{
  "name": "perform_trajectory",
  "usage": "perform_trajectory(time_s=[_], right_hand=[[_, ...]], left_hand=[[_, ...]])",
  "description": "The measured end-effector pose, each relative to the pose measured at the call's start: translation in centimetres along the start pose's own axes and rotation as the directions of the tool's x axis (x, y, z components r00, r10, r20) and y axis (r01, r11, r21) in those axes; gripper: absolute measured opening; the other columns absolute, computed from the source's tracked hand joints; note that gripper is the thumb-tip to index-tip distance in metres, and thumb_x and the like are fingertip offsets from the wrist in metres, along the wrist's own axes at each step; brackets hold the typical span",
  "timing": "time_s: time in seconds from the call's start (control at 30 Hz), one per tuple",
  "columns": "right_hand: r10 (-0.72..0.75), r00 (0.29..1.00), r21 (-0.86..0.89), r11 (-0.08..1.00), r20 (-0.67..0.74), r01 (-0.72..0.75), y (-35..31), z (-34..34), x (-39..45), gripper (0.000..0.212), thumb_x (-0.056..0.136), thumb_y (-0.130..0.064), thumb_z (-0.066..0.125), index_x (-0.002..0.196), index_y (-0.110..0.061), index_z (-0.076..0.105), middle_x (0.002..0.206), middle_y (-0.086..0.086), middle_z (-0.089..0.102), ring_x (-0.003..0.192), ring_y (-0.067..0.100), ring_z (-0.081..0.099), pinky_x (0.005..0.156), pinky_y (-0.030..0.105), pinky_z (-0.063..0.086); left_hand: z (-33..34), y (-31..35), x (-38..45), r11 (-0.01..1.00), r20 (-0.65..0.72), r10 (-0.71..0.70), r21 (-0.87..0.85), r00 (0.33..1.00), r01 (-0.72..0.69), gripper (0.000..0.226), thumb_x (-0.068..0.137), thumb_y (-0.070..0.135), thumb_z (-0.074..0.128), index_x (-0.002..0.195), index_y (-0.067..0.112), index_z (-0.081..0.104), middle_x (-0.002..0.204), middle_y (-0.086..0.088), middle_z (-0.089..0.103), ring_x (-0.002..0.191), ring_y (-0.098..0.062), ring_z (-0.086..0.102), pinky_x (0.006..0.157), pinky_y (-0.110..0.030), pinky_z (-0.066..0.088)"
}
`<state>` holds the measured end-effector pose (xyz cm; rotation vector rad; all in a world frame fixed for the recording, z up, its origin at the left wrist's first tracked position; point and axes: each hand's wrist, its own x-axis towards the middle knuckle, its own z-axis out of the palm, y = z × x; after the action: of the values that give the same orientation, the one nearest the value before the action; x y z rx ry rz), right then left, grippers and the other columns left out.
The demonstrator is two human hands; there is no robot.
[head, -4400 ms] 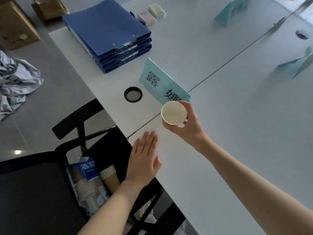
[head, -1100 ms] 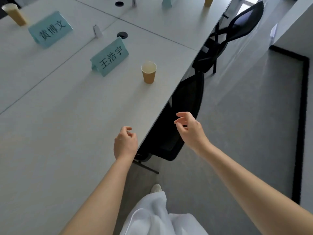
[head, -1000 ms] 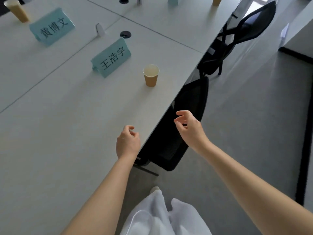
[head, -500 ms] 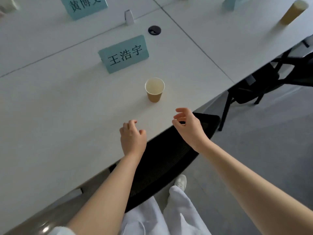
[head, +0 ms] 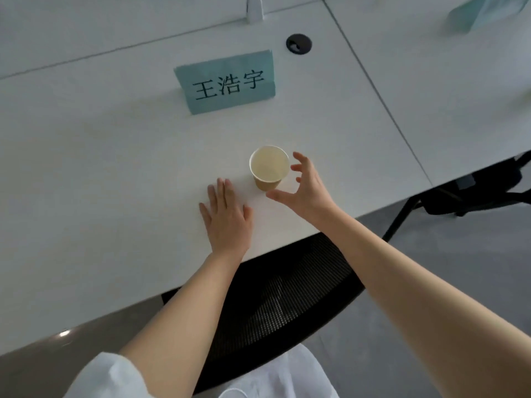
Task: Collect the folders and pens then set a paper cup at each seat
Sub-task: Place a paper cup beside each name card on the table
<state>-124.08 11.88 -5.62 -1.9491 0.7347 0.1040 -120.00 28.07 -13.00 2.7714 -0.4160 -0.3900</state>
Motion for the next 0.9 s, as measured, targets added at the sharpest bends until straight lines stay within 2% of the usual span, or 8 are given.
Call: perform_trajectory(time_s=[0.1,0.23,0.4,0.53,0.7,0.8,0.9], right_hand=[[-0.066,0.998,0.047,0.997,-0.004,0.066,0.4,0.6,1.2,0.105,0.067,-0.028,0.087,0.149,-0.027,0.021,0.130,-0.005,0.043,0.127,0.021,0.045,0.108,0.044,0.038],[-0.089,0.996,0.101,0.991,0.000,0.088,0.9,0.9,2.5,0.100,0.065,-0.027,0.088,0.145,-0.035,0.027,0.127,-0.011,0.043,0.123,0.020,0.048,0.105,0.046,0.042],[-0.065,0.998,0.162,0.985,0.008,0.063,1.3,1.2,3.7,0.078,0.064,-0.030,0.086,0.129,-0.030,0.045,0.126,-0.013,0.054,0.121,0.016,0.051,0.101,0.047,0.046],[-0.048,0.999,0.204,0.978,-0.008,0.049,1.1,1.0,4.3,0.069,0.068,-0.027,0.086,0.125,-0.027,0.047,0.117,-0.021,0.055,0.118,0.008,0.052,0.102,0.043,0.046],[-0.038,0.999,0.241,0.970,-0.009,0.039,0.8,-1.2,6.3,0.067,0.072,-0.021,0.083,0.126,-0.023,0.044,0.115,-0.024,0.050,0.113,0.012,0.055,0.097,0.044,0.050],[-0.040,0.999,0.244,0.969,-0.010,0.041,1.4,-3.1,7.9,0.067,0.073,-0.021,0.083,0.127,-0.021,0.043,0.122,-0.010,0.054,0.114,0.016,0.056,0.096,0.042,0.051],[-0.056,0.998,0.225,0.973,-0.012,0.057,1.7,-5.2,10.3,0.067,0.075,-0.024,0.082,0.127,-0.021,0.041,0.125,-0.005,0.053,0.115,0.017,0.055,0.094,0.033,0.050]], left_hand=[[1.2,-0.6,-0.2,0.999,-0.036,0.007,0.046,0.999,-0.005,0.066,0.095,0.040,0.026,0.154,0.009,0.025,0.163,-0.007,0.018,0.151,-0.027,0.014,0.119,-0.052,0.011],[1.8,-0.6,-0.4,0.996,-0.084,0.009,0.090,0.996,-0.002,0.066,0.094,0.039,0.027,0.153,0.009,0.028,0.162,-0.008,0.023,0.150,-0.027,0.020,0.119,-0.051,0.015],[1.8,-0.4,-0.3,0.996,-0.094,-0.034,0.076,0.995,0.042,0.066,0.092,0.037,0.031,0.152,0.009,0.029,0.161,-0.007,0.025,0.149,-0.026,0.021,0.119,-0.051,0.015],[1.8,0.6,-0.1,0.996,-0.105,-0.083,0.031,0.991,0.087,0.067,0.089,0.033,0.032,0.149,0.004,0.035,0.160,-0.009,0.029,0.149,-0.029,0.023,0.117,-0.057,0.017],[1.5,3.5,1.0,0.947,-0.105,-0.305,-0.137,0.947,0.290,0.060,0.091,0.022,0.041,0.149,0.011,0.033,0.163,0.000,0.022,0.152,-0.023,0.009,0.118,-0.056,0.003],[1.4,5.8,2.1,0.895,-0.088,-0.432,-0.165,0.898,0.414,0.062,0.095,0.023,0.043,0.154,0.017,0.026,0.165,0.001,0.013,0.152,-0.026,0.001,0.117,-0.059,-0.002],[1.5,8.3,4.2,0.811,-0.060,-0.574,-0.183,0.817,0.556,0.063,0.098,0.030,0.038,0.157,0.023,0.015,0.166,0.001,0.002,0.151,-0.030,-0.007,0.115,-0.062,-0.005]])
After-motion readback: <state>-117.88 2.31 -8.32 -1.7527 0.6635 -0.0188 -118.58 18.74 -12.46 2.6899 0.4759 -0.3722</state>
